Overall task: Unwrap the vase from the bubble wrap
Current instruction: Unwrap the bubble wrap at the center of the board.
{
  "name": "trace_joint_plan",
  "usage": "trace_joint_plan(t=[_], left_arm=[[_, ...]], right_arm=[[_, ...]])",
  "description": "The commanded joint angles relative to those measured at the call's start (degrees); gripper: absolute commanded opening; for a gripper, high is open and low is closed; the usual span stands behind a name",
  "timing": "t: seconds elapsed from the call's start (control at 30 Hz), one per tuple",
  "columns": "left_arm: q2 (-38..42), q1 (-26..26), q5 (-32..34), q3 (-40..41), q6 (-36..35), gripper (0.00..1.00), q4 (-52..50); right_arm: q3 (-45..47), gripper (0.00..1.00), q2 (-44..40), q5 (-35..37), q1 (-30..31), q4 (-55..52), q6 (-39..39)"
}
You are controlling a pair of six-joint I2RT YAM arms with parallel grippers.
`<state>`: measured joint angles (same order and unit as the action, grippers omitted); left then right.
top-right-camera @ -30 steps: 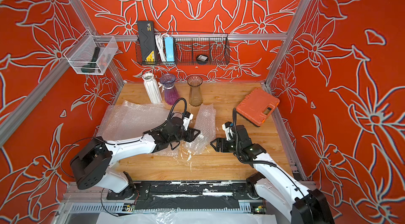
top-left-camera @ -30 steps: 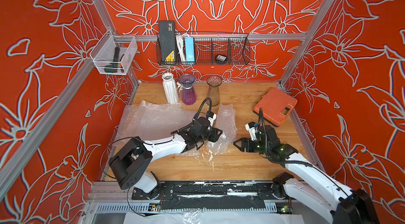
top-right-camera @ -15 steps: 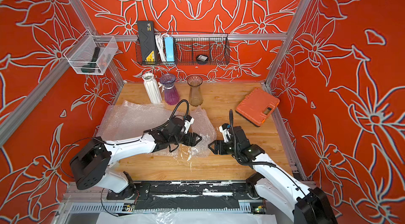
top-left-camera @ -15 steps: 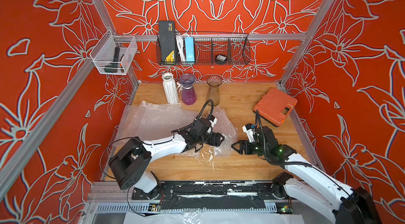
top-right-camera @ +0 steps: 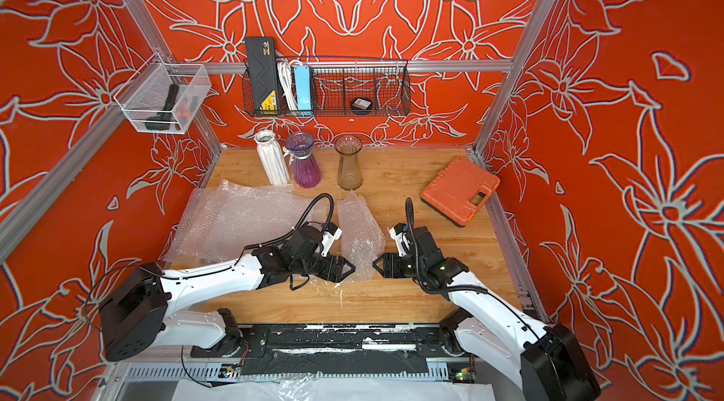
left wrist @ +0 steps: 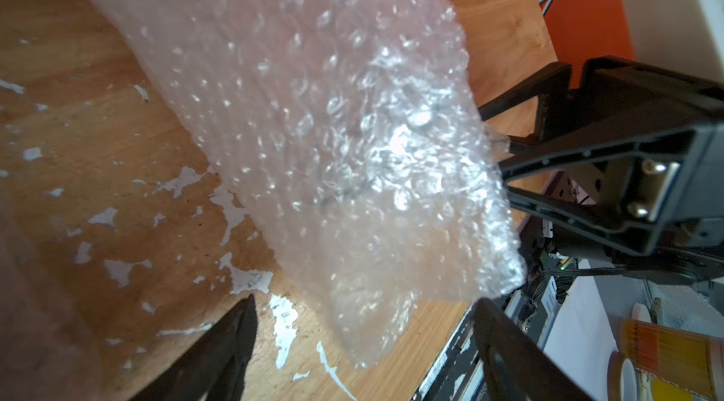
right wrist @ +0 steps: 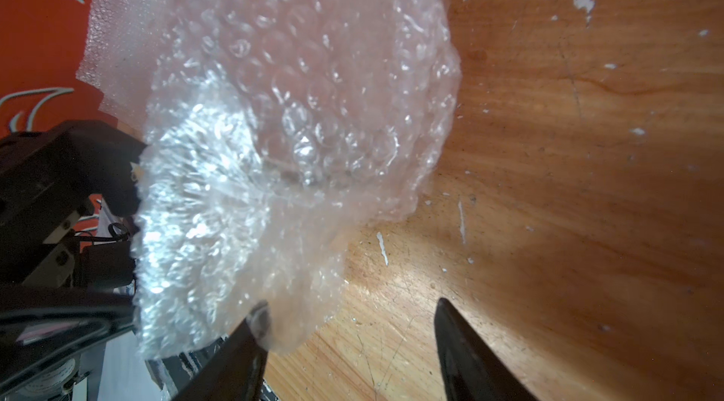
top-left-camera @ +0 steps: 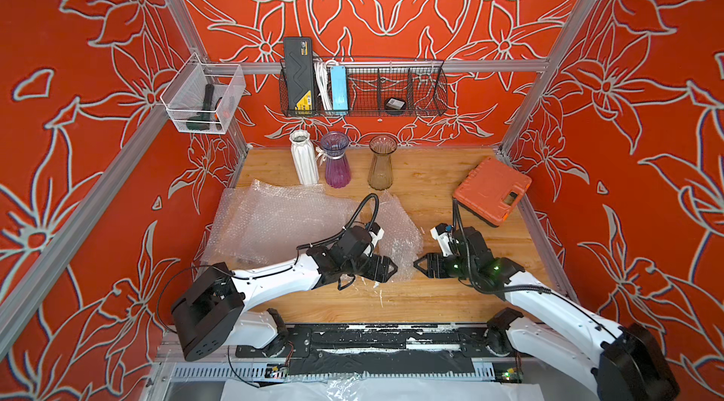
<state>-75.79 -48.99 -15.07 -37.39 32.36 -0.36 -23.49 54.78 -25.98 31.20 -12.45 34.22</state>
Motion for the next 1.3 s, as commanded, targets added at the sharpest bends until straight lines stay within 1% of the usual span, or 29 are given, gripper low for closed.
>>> trace_joint_plan(t=[0.0, 0.13, 0.33, 0.4, 0.47, 0.6, 0.67, 0.77, 0.83, 0.87, 1.0, 1.07, 1.1, 1.27], left_arm=[[0.0, -0.6, -1.4, 0.5, 1.9, 0.85, 2.1], [-1.4, -0.9, -2.2, 0.3, 2.4, 0.82, 4.7], [-3.5, -0.9, -3.7, -0.1, 1.6, 0.78, 6.3], [-3.7, -0.9, -3.7, 0.2, 1.9, 0.73, 6.7], [-3.8, -1.0, -3.9, 0.5, 2.3, 0.67, 7.3], [-4.1, -0.9, -4.5, 0.3, 2.5, 0.61, 8.0], [-4.2, -0.9, -4.0, 0.2, 2.4, 0.54, 7.8], [-4.2, -0.9, -2.2, 0.2, 2.6, 0.48, 7.1], [-4.0, -1.0, -0.8, 0.3, 2.7, 0.38, 6.7], [-4.1, -1.0, -0.2, 0.3, 2.7, 0.33, 6.5], [-4.2, -0.8, 2.4, 0.1, 2.6, 0.11, 5.6], [-4.5, -0.8, 3.1, 0.0, 2.5, 0.03, 5.5], [-4.6, -0.8, 3.5, 0.0, 2.4, 0.0, 5.5], [-4.1, -0.3, 6.2, -0.1, 1.5, 0.0, 3.5]], right_arm=[[-0.6, 0.61, 1.1, 1.5, 0.3, 2.7, -0.1], [-0.4, 0.58, 2.1, 1.3, 0.4, 4.0, -0.6], [-0.2, 0.48, 3.0, 1.5, 0.6, 6.1, -0.6], [-0.1, 0.46, 3.4, 1.5, 0.7, 6.8, -0.3], [0.3, 0.42, 3.2, 2.3, 0.8, 7.4, 0.2], [0.9, 0.33, 3.1, 2.9, 1.0, 9.2, 1.2], [0.4, 0.27, 3.3, 2.9, 1.0, 9.1, 0.7], [-0.1, 0.11, 2.9, 2.6, 1.1, 8.8, -0.1], [0.1, 0.02, 2.2, 2.7, 1.0, 8.4, -0.3], [0.7, 0.0, 1.6, 2.8, 1.0, 8.7, -0.2], [2.9, 0.0, -1.6, 3.5, 1.1, 9.6, 0.6], [3.5, 0.0, -3.2, 4.2, 1.0, 8.8, 0.6], [3.7, 0.0, -4.0, 4.7, 1.0, 8.2, 0.5], [5.3, 0.0, -8.3, 8.4, 1.0, 5.1, 0.9]])
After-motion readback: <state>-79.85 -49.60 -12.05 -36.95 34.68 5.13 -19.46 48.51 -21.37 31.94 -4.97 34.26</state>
